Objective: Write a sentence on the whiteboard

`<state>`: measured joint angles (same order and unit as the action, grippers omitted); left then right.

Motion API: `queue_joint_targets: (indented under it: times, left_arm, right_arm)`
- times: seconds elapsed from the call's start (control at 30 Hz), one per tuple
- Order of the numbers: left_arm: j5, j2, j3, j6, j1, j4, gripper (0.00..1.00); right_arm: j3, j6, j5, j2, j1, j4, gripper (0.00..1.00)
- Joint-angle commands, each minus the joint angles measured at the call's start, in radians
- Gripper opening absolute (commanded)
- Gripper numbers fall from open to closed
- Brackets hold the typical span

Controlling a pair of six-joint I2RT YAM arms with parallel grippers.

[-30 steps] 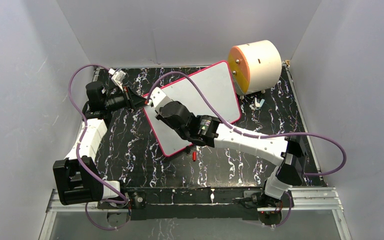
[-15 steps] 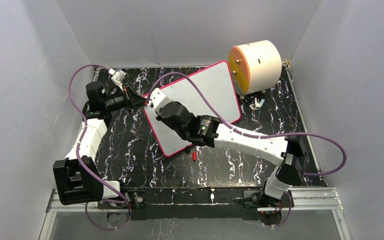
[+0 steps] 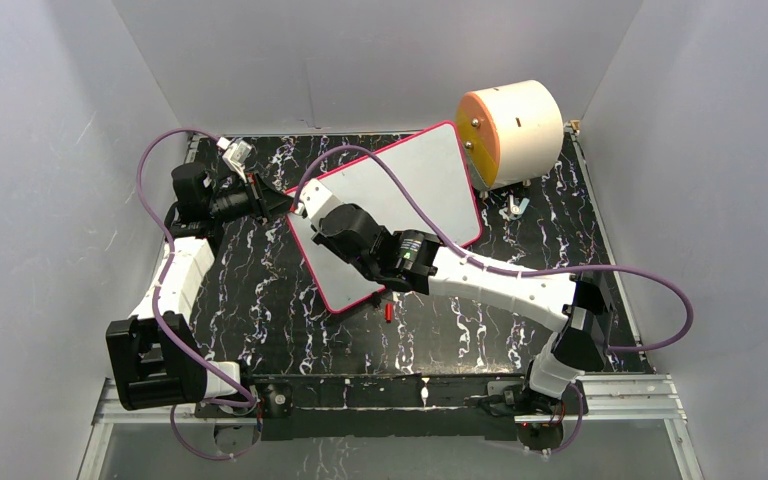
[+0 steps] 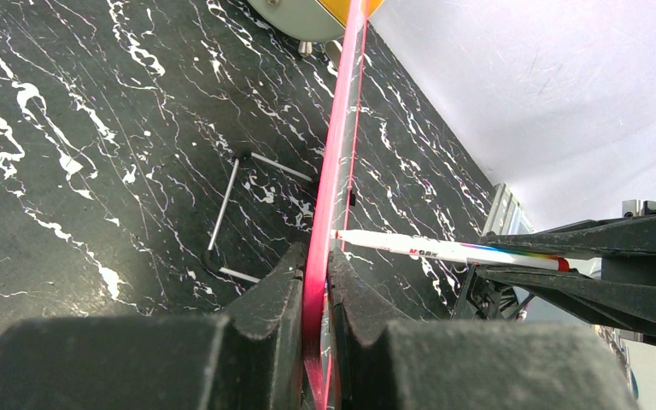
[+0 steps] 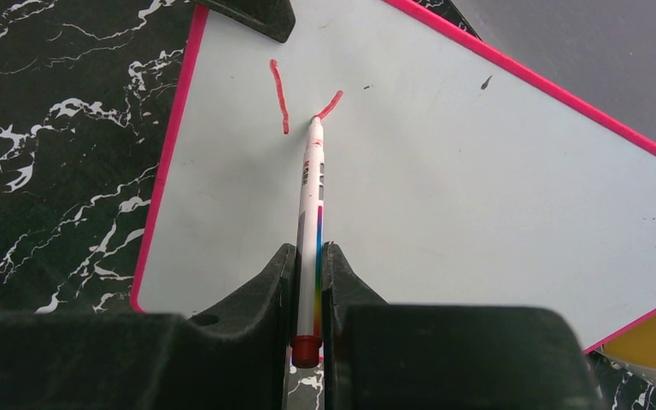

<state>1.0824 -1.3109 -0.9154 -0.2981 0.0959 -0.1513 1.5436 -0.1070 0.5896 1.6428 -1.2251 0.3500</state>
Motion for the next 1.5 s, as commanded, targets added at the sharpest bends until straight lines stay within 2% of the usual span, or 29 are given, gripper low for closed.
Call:
queue_joint_targets:
  times: [0.0,1.47]
  left_arm:
    - [-0.041,0.004,-0.014,0.031,-0.010,0.052,0.00]
    - [-0.045,0.001,-0.016,0.030,-0.010,0.051,0.00]
  right_arm:
    - [0.044,0.016,-0.023,0.012,0.001,0.007,0.00]
    - [0.045,0.016,-0.024,0.011,-0.017,-0.013,0.00]
